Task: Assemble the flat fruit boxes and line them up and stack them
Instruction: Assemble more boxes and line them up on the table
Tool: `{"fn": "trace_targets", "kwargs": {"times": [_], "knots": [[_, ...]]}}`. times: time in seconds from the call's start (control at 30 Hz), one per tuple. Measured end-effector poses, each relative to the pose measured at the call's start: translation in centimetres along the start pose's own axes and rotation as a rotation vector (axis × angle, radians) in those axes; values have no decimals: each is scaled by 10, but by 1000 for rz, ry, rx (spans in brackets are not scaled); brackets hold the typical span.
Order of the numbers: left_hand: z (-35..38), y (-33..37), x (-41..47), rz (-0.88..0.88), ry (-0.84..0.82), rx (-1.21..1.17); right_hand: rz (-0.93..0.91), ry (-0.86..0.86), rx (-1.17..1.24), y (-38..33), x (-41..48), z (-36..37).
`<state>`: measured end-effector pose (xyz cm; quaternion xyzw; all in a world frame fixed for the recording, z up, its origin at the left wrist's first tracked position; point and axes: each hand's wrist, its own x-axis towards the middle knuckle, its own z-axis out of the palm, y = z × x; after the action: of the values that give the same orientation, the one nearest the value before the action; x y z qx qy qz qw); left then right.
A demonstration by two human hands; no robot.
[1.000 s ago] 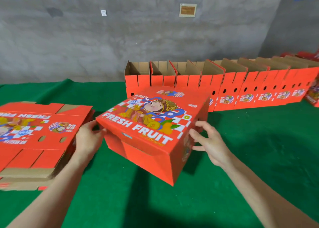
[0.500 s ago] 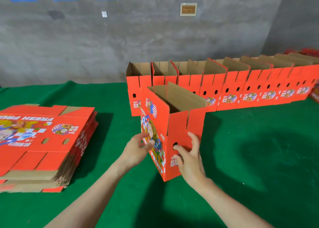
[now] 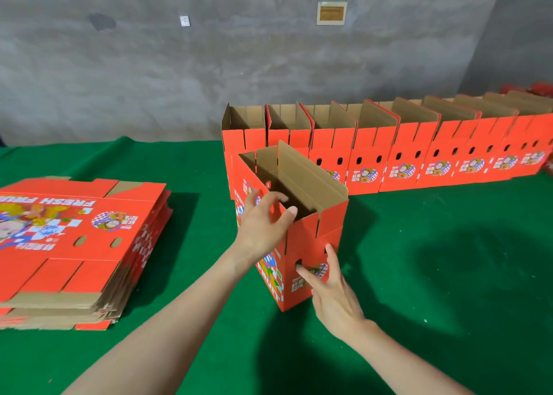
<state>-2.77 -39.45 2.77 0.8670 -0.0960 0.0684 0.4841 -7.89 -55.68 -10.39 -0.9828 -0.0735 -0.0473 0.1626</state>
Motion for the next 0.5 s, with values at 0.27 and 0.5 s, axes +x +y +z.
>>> {"fn": "trace_targets", "kwargs": {"times": [0.27,0.5], "knots": [[-19,-5,15,-43,162,46,-118,-119,-45,-8,34,-8],[-59,-43,-2,12,366,175,-211,-189,-30,-50,62,2]]}}
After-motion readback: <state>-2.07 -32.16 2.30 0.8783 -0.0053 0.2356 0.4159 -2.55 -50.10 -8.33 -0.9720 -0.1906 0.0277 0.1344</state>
